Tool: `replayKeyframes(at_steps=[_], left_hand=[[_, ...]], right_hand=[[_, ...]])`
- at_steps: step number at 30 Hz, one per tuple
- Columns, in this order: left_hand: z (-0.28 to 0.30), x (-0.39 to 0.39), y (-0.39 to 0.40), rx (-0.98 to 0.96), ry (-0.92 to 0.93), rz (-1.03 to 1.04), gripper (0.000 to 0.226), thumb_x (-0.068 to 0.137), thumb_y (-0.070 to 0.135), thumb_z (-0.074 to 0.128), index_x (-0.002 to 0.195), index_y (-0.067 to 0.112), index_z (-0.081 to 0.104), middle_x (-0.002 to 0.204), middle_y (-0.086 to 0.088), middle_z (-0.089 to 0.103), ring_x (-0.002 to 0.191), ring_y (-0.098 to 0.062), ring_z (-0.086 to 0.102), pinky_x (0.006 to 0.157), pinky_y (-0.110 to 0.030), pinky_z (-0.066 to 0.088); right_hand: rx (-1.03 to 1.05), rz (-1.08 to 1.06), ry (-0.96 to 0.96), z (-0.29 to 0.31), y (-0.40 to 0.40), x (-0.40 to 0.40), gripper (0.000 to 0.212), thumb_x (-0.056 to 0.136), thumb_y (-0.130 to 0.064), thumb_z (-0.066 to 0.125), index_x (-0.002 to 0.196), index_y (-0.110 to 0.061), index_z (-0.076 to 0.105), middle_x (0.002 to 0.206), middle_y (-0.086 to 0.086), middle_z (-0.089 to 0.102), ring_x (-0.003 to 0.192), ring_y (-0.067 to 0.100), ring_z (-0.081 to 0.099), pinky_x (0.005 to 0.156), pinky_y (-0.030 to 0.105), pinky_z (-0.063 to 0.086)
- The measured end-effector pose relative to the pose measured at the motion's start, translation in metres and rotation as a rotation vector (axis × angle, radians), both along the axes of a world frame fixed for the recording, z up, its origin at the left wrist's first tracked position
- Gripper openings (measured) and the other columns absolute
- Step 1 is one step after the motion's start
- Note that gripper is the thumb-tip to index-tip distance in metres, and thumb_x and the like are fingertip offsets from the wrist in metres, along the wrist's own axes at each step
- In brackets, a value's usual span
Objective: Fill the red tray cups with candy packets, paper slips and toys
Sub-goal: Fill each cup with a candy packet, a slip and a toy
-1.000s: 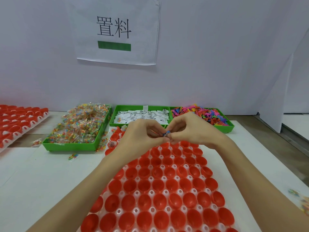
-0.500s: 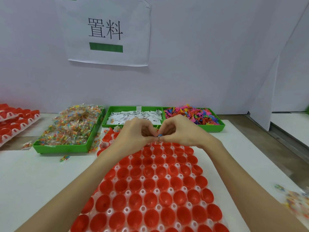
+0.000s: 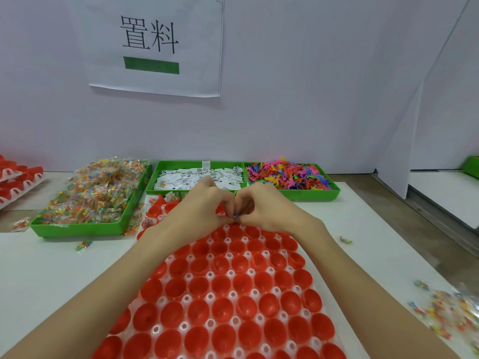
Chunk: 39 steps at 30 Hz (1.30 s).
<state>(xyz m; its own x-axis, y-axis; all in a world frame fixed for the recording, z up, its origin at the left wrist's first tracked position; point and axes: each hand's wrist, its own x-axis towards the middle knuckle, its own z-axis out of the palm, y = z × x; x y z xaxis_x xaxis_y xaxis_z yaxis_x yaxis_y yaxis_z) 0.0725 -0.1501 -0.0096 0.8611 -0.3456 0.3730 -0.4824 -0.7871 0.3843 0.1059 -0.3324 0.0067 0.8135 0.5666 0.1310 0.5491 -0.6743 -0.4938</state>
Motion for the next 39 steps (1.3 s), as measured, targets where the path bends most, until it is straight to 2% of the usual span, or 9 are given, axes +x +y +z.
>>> replayKeyframes(at_steps=[2, 5, 8, 11, 18, 23, 28, 34, 39], left_hand=[[0.001, -0.001, 0.0, 0.031, -0.014, 0.001, 0.01, 0.08, 0.022, 0.087, 0.084, 0.02, 0.077, 0.078, 0.018, 0.048, 0.095, -0.015, 0.045, 0.078, -0.027, 0.042], [0.002, 0.002, 0.002, 0.091, 0.005, 0.01, 0.009, 0.082, 0.027, 0.085, 0.088, 0.024, 0.079, 0.081, 0.014, 0.058, 0.099, -0.013, 0.043, 0.079, -0.024, 0.039], [0.003, 0.006, 0.001, 0.148, 0.034, 0.011, 0.009, 0.087, 0.034, 0.08, 0.089, 0.024, 0.08, 0.089, 0.011, 0.073, 0.103, -0.015, 0.046, 0.091, -0.026, 0.041], [0.003, 0.008, -0.002, 0.172, 0.03, 0.01, 0.01, 0.09, 0.035, 0.077, 0.088, 0.025, 0.079, 0.099, 0.007, 0.073, 0.103, -0.017, 0.051, 0.098, -0.031, 0.038], [-0.001, 0.008, -0.005, 0.187, -0.068, 0.035, 0.014, 0.087, 0.032, 0.08, 0.091, 0.02, 0.075, 0.09, 0.011, 0.053, 0.093, -0.013, 0.038, 0.083, -0.022, 0.034], [0.001, 0.011, -0.01, 0.261, -0.064, 0.019, 0.006, 0.089, 0.026, 0.078, 0.093, 0.022, 0.076, 0.085, 0.013, 0.049, 0.092, -0.013, 0.037, 0.085, -0.024, 0.038], [0.007, 0.009, -0.009, 0.252, -0.047, 0.008, 0.009, 0.089, 0.032, 0.079, 0.091, 0.023, 0.078, 0.083, 0.014, 0.049, 0.089, -0.012, 0.039, 0.076, -0.017, 0.026], [0.011, -0.008, 0.003, 0.126, -0.041, 0.091, 0.011, 0.092, 0.029, 0.074, 0.095, 0.02, 0.079, 0.087, 0.01, 0.06, 0.084, -0.008, 0.049, 0.08, -0.021, 0.035], [0.003, -0.036, 0.056, -0.049, -0.143, 0.288, 0.006, 0.093, 0.019, 0.073, 0.096, 0.021, 0.078, 0.089, 0.007, 0.068, 0.077, -0.008, 0.058, 0.074, -0.029, 0.044]], right_hand=[[-0.042, 0.005, -0.018, 0.001, 0.002, -0.001, 0.013, 0.08, -0.001, 0.074, 0.089, -0.008, 0.078, 0.085, 0.0, 0.077, 0.081, 0.011, 0.071, 0.079, 0.027, 0.057], [-0.081, 0.011, -0.016, 0.001, 0.004, -0.002, 0.016, 0.08, 0.0, 0.072, 0.092, -0.01, 0.078, 0.087, 0.002, 0.077, 0.083, 0.013, 0.071, 0.08, 0.029, 0.057], [-0.077, -0.005, 0.007, 0.0, 0.006, -0.003, 0.017, 0.08, 0.002, 0.071, 0.09, -0.01, 0.078, 0.087, 0.004, 0.077, 0.083, 0.014, 0.071, 0.078, 0.028, 0.058], [-0.073, -0.022, 0.038, 0.002, 0.002, -0.001, 0.015, 0.087, -0.003, 0.071, 0.092, -0.013, 0.081, 0.091, 0.002, 0.077, 0.087, 0.012, 0.071, 0.082, 0.027, 0.058], [-0.04, -0.061, 0.041, 0.001, 0.002, -0.002, 0.019, 0.09, -0.007, 0.071, 0.102, -0.018, 0.082, 0.096, -0.003, 0.079, 0.089, 0.008, 0.07, 0.084, 0.023, 0.056], [0.027, -0.233, 0.048, -0.006, 0.006, 0.001, 0.017, 0.08, -0.005, 0.071, 0.086, -0.019, 0.078, 0.066, -0.012, 0.066, 0.06, -0.003, 0.062, 0.056, 0.007, 0.043], [0.014, -0.119, 0.072, 0.003, -0.001, 0.001, 0.008, 0.084, -0.021, 0.081, 0.092, -0.016, 0.082, 0.086, 0.0, 0.077, 0.082, 0.011, 0.07, 0.075, 0.027, 0.057], [-0.002, -0.128, 0.024, 0.016, -0.012, 0.001, 0.019, 0.097, -0.031, 0.067, 0.103, -0.017, 0.079, 0.091, -0.001, 0.075, 0.082, 0.01, 0.068, 0.075, 0.026, 0.053], [0.056, -0.121, 0.022, 0.031, -0.02, -0.001, 0.017, 0.098, -0.028, 0.065, 0.09, -0.02, 0.078, 0.077, -0.005, 0.076, 0.074, 0.012, 0.071, 0.071, 0.025, 0.054]])
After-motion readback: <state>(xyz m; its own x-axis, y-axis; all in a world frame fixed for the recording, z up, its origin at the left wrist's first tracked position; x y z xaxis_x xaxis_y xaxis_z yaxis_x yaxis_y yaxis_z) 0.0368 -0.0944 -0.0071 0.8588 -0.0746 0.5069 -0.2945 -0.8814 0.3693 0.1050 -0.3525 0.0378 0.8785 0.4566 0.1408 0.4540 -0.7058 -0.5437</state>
